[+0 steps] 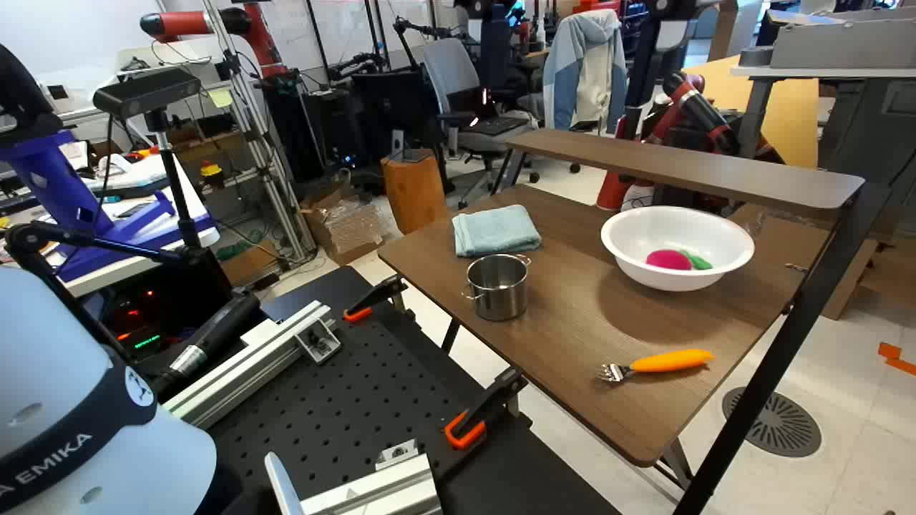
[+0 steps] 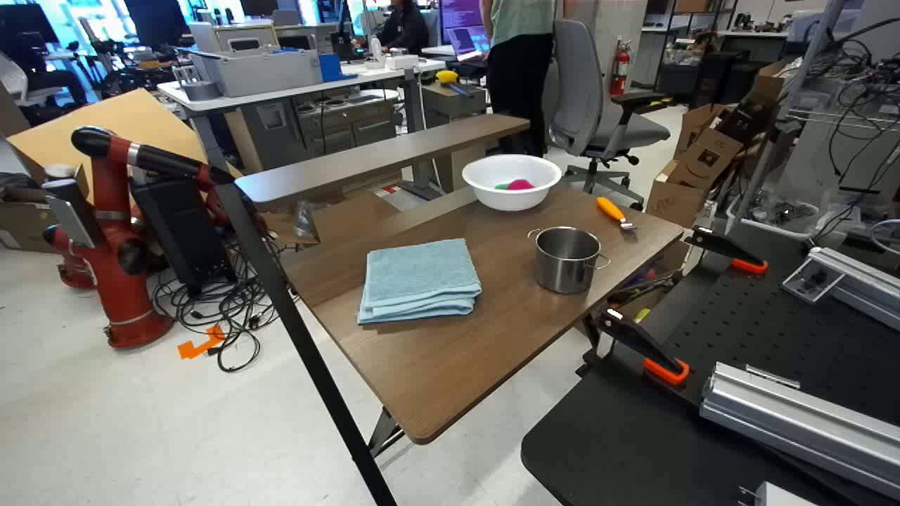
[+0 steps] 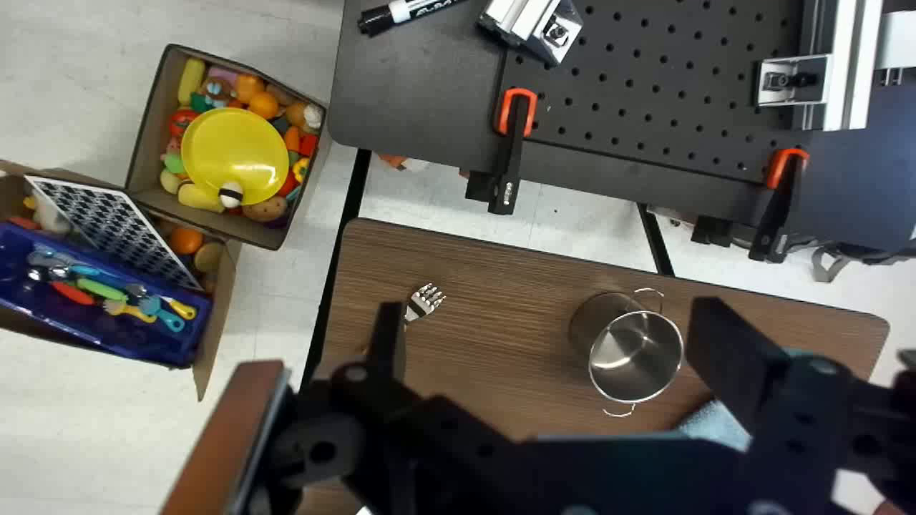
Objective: Move the towel to the right
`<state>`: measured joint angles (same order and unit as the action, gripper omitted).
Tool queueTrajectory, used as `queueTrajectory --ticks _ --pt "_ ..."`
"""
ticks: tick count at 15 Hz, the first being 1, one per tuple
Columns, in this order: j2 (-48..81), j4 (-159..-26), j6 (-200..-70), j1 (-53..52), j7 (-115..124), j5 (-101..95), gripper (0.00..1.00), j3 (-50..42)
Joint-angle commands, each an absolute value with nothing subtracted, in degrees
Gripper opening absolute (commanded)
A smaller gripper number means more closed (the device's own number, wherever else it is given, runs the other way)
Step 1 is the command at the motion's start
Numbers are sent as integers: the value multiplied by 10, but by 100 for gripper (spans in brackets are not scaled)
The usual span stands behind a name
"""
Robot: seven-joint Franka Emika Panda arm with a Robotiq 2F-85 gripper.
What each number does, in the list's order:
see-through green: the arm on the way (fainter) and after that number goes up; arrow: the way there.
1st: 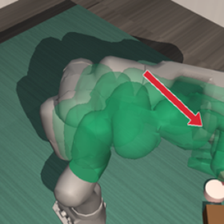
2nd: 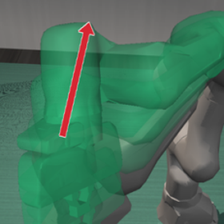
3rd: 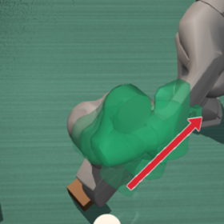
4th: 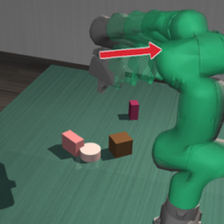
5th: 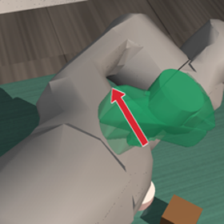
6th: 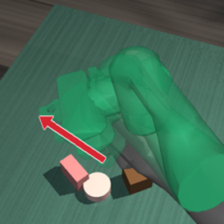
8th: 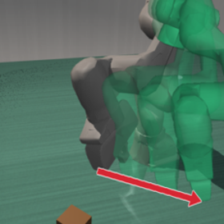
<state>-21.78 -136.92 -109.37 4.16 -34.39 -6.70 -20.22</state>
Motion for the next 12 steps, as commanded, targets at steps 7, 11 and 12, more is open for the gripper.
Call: queueTrajectory --ticks 7,11,12 --pt "-201 -1346 -1090 35 -347 -17 100 -167" --pt "-168 -1317 -1109 11 -326 48 100 -138" --pt "-154 -1306 -1114 5 -321 63 100 -130"
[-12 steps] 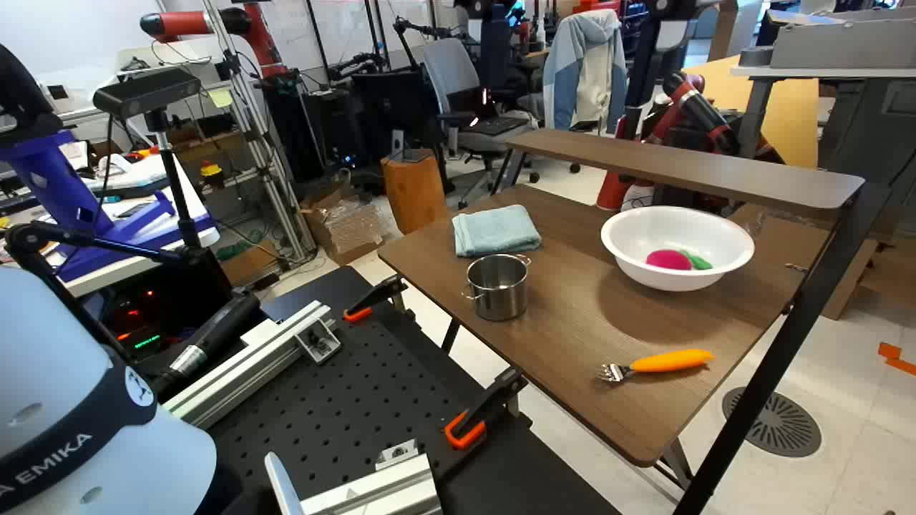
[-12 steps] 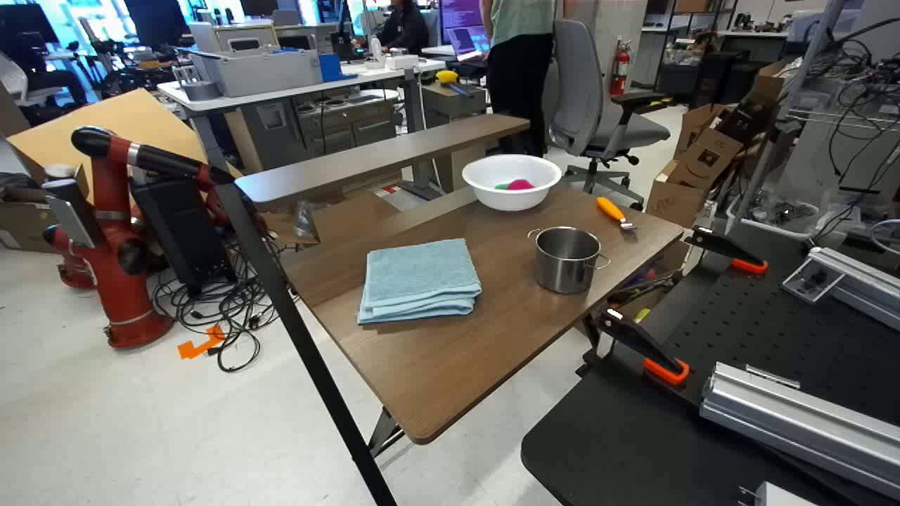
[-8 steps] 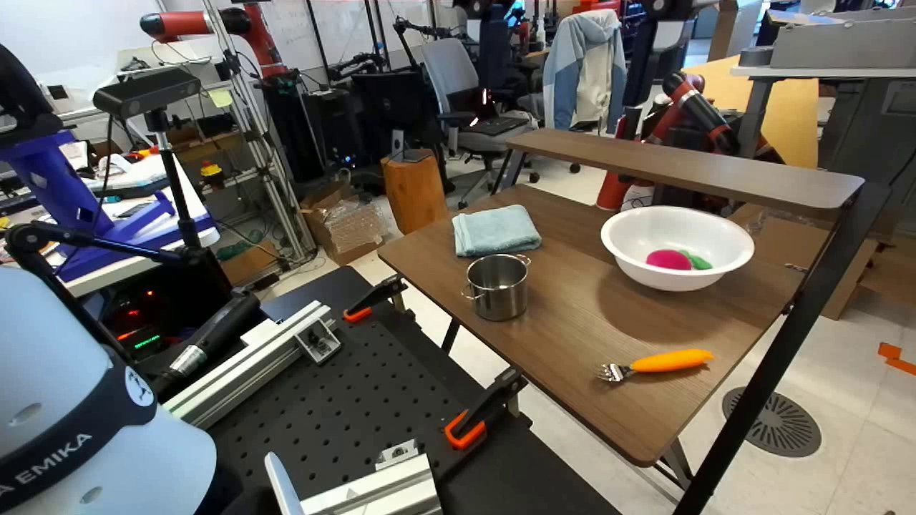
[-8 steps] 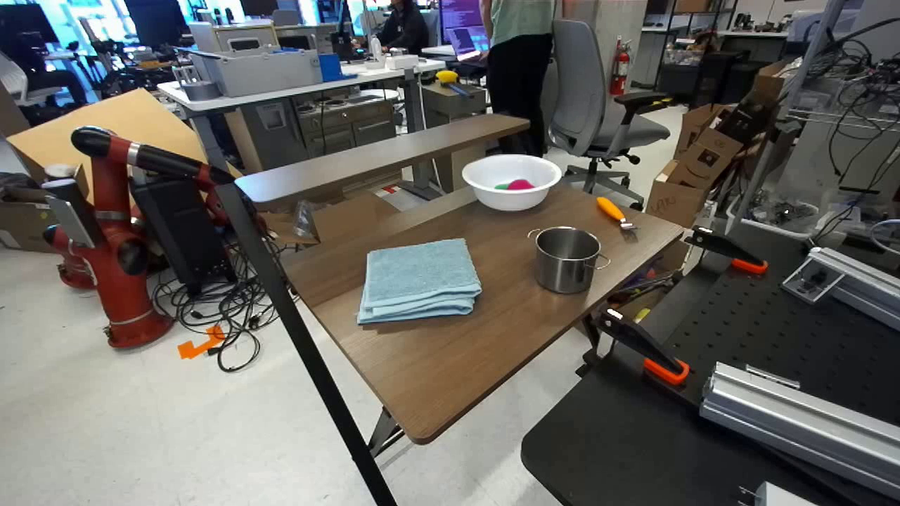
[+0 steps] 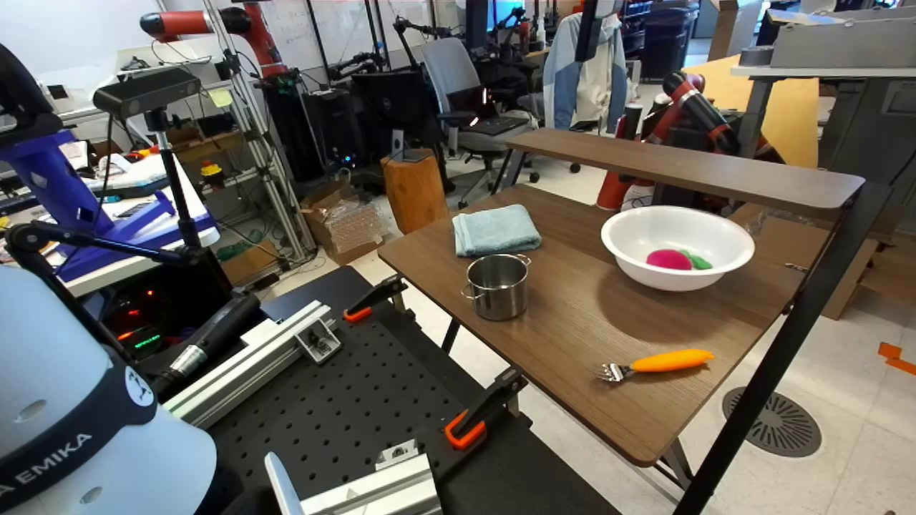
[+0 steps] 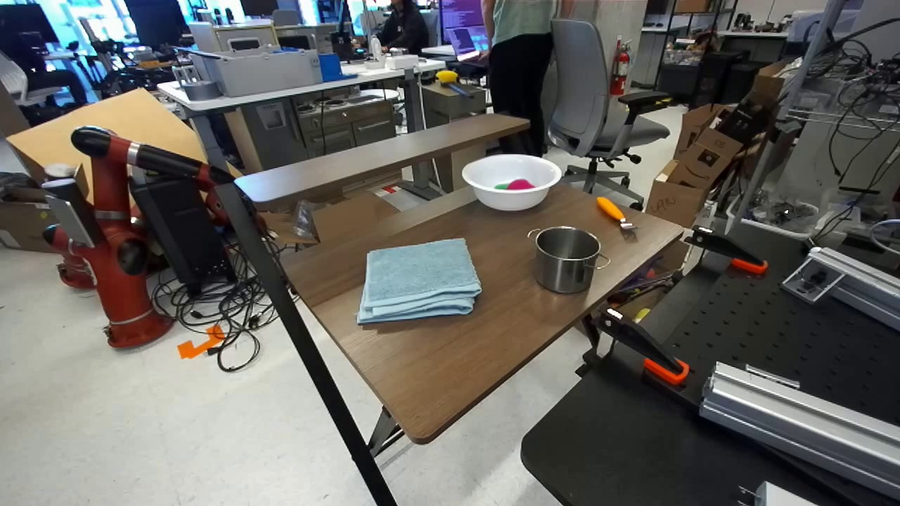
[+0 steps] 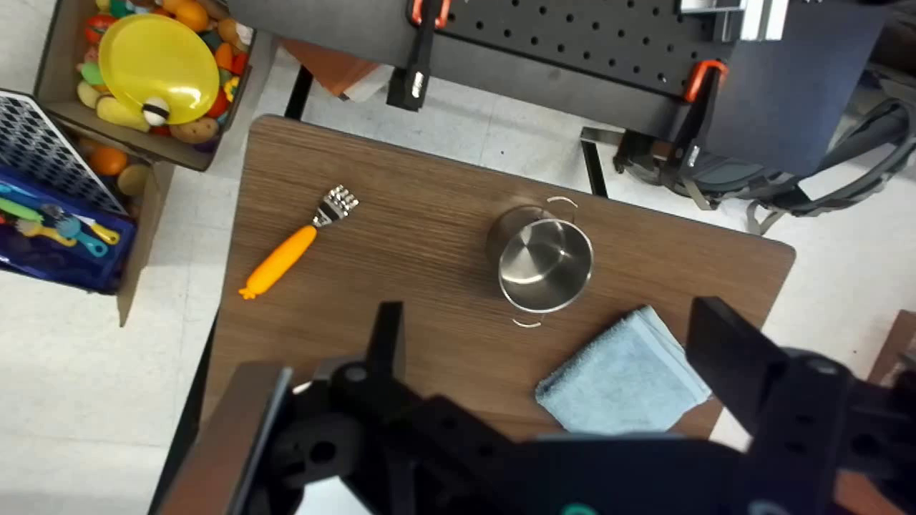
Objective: Move the towel to the right
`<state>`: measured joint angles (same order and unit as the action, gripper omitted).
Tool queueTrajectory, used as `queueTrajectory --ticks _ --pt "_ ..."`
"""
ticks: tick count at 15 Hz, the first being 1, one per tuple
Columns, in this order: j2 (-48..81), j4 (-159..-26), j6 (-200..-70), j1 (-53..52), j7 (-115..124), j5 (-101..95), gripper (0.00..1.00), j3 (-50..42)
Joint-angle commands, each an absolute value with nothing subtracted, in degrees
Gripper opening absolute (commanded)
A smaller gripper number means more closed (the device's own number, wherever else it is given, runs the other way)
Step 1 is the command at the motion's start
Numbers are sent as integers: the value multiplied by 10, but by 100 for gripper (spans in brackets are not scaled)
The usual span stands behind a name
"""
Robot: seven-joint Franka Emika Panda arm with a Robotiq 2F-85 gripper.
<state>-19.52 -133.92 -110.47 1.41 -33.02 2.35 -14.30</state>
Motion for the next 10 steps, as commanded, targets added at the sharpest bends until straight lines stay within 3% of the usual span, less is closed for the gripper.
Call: queueTrajectory --ticks 1,10 --pt "-137 -1294 -1120 -2 -312 73 100 -119" --pt "51 -1168 -1166 -53 -188 52 100 14"
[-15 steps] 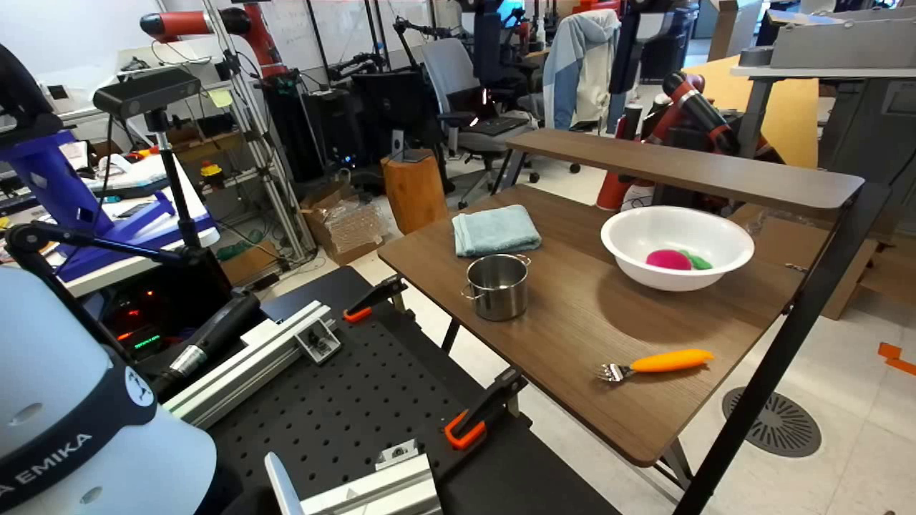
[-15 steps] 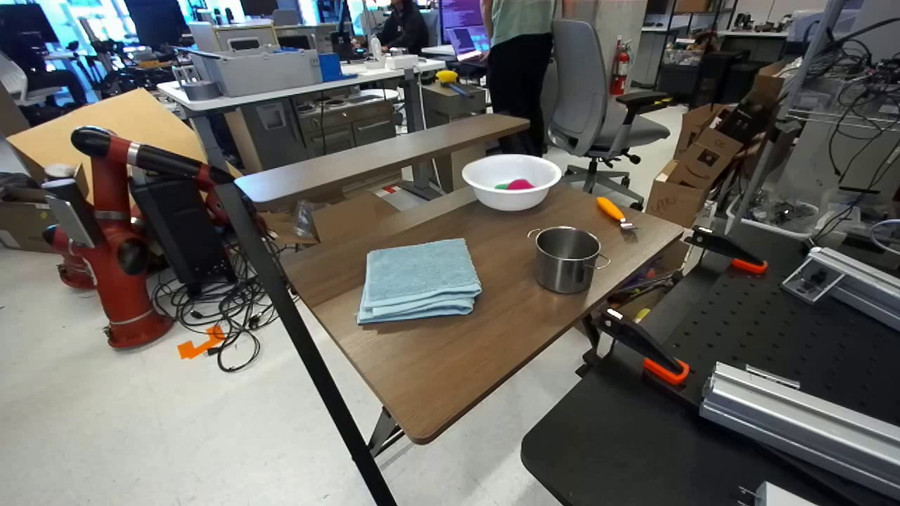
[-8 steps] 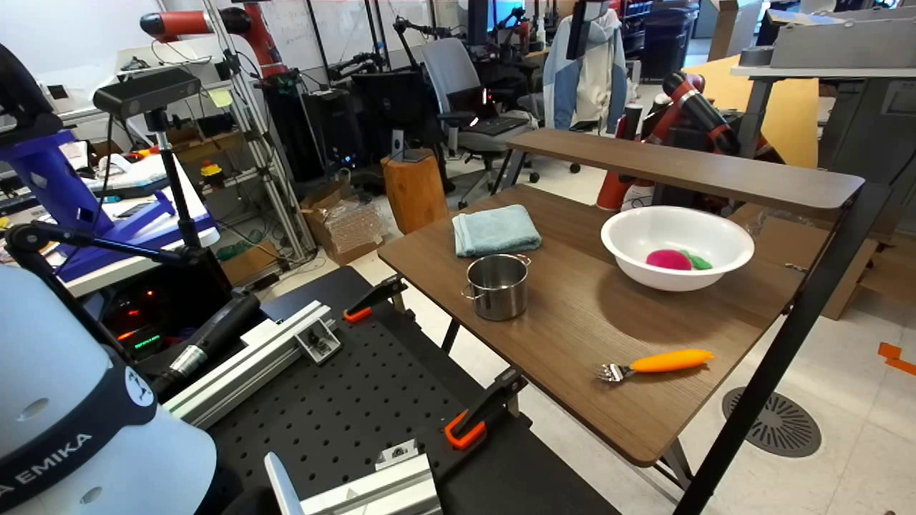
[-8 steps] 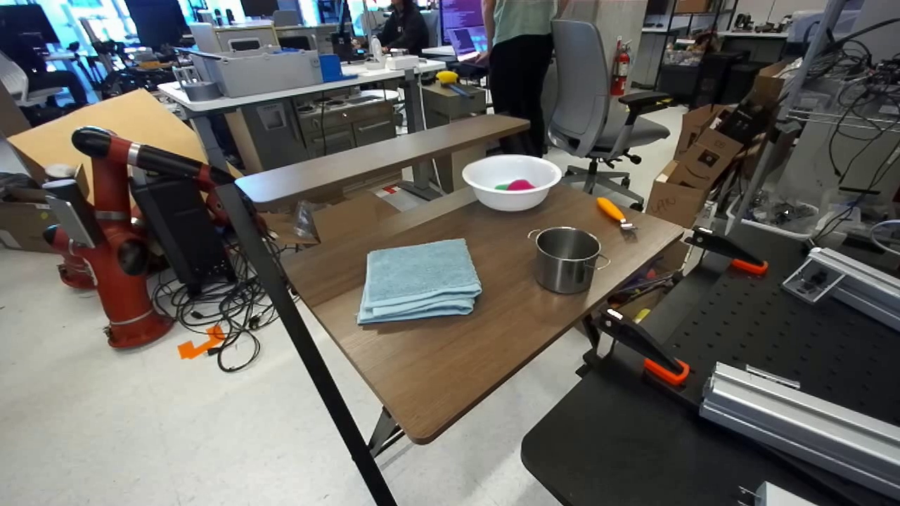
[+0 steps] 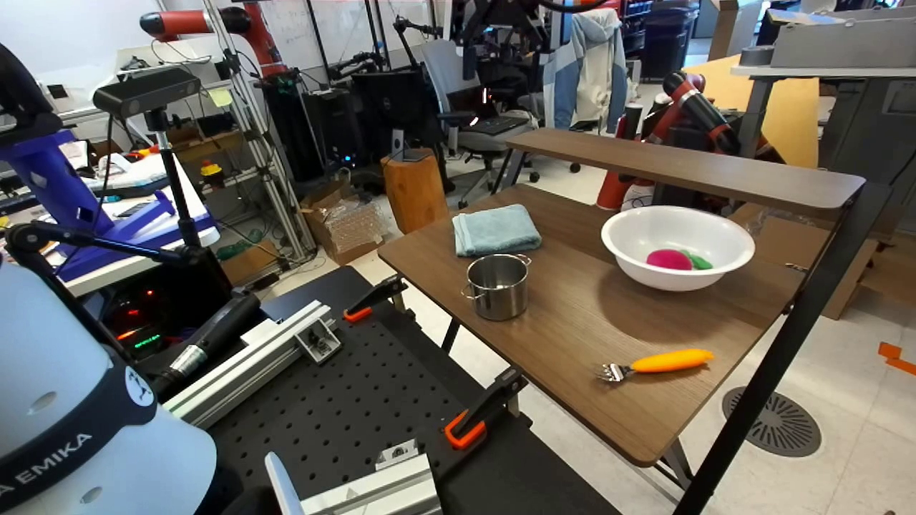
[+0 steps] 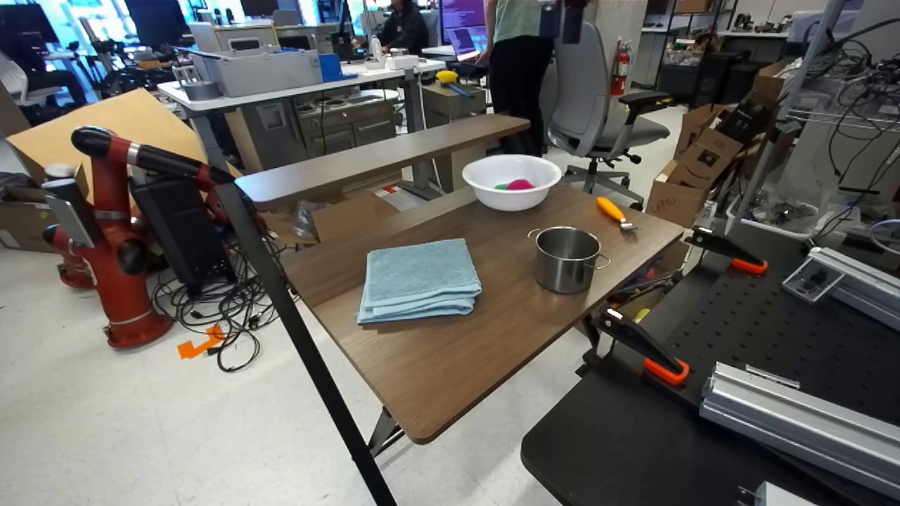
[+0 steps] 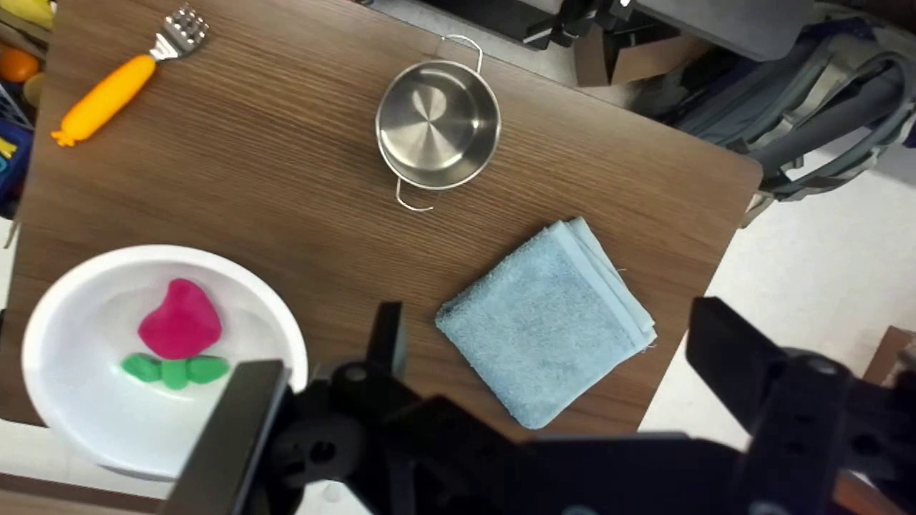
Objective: Move the towel to the right
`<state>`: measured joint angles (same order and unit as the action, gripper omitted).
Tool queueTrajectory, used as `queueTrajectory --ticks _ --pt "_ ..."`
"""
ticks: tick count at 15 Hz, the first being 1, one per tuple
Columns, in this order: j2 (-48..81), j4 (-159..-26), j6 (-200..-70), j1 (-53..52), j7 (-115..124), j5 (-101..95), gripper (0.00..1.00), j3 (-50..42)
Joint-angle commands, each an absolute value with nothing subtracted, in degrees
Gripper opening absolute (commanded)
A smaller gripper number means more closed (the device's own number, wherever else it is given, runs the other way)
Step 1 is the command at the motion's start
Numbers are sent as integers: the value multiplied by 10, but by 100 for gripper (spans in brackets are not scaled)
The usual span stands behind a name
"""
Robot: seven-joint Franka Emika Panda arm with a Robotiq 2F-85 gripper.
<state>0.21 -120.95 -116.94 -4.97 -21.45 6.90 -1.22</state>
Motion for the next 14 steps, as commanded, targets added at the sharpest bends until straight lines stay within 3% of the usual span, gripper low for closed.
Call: queueTrajectory --ticks 1,14 --pt "70 -1156 -1166 -58 -181 48 100 26" --pt "362 -1006 -1252 -120 -51 -49 100 64"
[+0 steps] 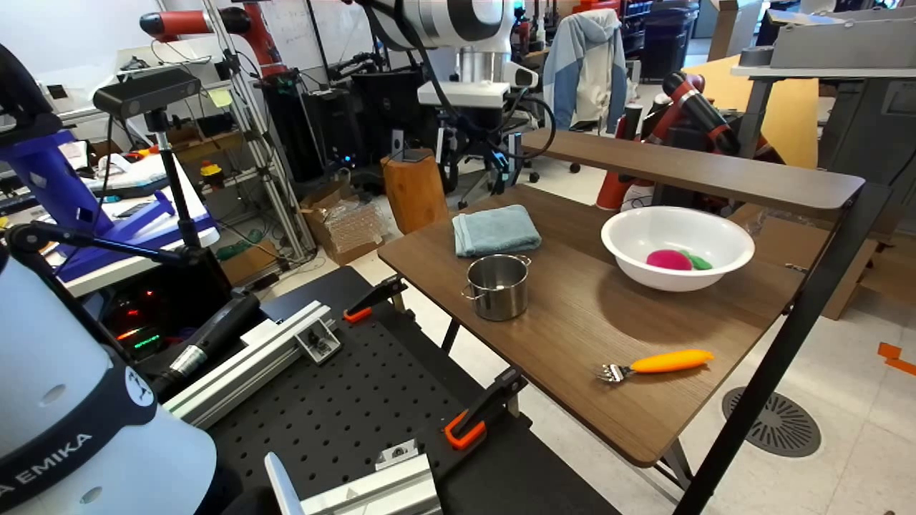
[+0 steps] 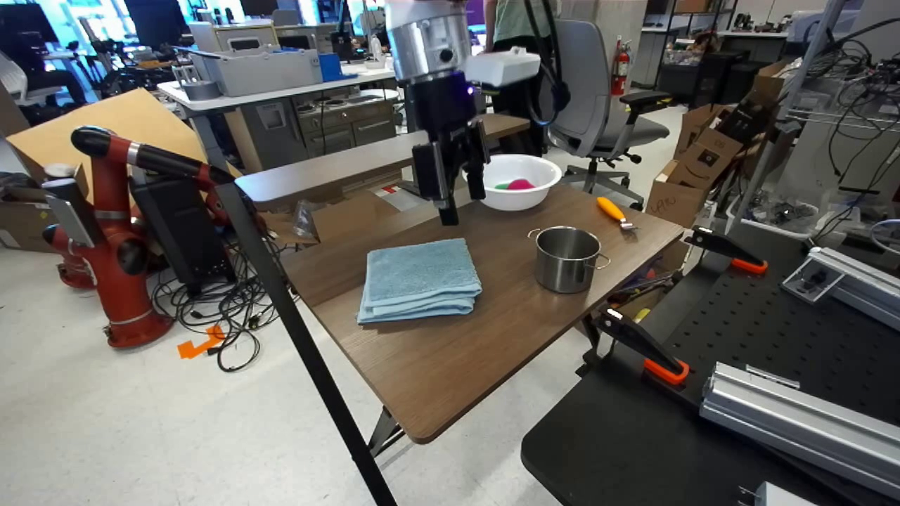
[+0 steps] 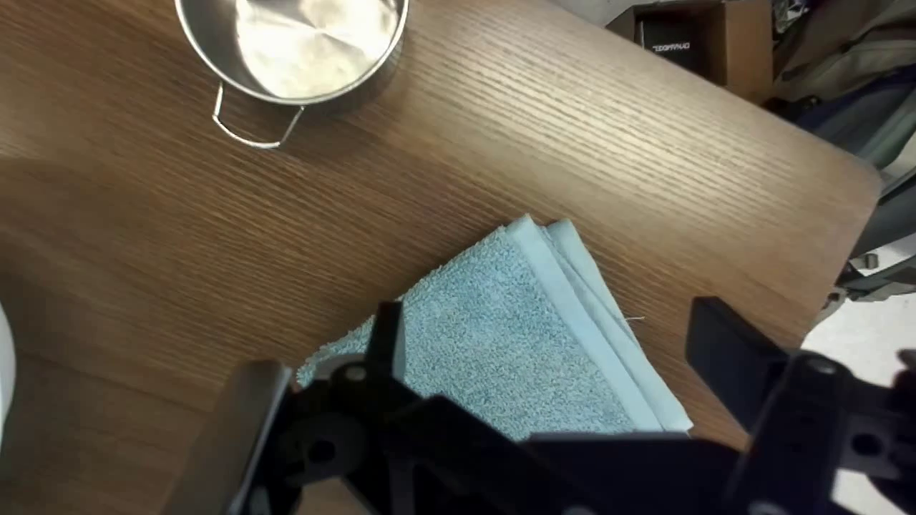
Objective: Move the towel to the right
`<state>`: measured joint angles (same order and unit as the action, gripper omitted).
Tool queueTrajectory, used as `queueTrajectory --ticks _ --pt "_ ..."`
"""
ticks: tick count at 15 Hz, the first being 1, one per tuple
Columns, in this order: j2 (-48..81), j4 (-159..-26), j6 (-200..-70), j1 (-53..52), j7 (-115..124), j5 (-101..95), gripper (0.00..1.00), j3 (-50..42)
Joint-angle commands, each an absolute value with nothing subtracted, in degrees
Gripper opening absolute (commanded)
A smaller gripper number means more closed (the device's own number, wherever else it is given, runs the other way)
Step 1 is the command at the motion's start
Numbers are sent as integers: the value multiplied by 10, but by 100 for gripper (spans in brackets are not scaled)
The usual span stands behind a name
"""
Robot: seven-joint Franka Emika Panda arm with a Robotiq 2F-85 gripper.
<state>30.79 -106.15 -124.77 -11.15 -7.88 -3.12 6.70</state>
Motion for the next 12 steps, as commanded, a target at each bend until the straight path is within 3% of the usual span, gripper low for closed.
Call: queueTrajectory --ticks 1,12 --pt "379 -992 -1256 -124 -44 -50 100 63" --pt "496 -878 -1328 -156 7 -55 100 53"
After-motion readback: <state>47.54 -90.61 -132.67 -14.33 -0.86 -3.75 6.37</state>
